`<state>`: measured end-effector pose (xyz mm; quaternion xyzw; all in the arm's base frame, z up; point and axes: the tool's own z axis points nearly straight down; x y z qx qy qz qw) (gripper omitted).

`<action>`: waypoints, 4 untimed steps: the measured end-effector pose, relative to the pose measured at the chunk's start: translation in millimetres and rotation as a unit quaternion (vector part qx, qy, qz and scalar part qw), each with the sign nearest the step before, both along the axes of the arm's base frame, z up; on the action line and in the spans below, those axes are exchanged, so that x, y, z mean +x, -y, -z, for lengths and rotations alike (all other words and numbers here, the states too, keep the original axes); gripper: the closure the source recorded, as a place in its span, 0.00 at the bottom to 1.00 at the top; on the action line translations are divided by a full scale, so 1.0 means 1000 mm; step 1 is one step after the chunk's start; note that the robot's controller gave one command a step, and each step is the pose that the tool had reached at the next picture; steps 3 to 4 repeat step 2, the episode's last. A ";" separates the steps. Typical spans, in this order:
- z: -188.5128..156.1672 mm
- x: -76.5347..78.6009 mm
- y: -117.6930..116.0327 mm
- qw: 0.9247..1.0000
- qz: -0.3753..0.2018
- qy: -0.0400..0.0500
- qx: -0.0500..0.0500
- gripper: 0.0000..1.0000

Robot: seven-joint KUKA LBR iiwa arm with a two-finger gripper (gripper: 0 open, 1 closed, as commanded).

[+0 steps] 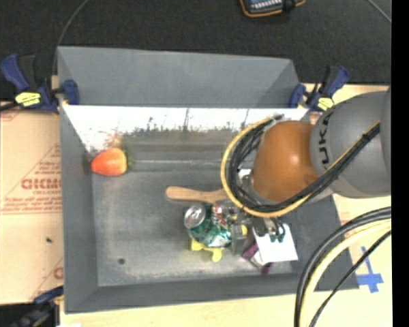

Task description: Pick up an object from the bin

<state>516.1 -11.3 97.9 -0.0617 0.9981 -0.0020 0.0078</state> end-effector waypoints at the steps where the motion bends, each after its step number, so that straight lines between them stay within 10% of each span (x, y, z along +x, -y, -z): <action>1: -0.039 0.002 0.000 1.000 0.000 0.004 0.000 1.00; 4: -0.068 0.004 0.001 1.000 0.000 0.006 -0.001 1.00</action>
Offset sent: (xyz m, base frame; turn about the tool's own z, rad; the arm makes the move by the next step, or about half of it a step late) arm 0.0019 0.0000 0.0776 -0.0001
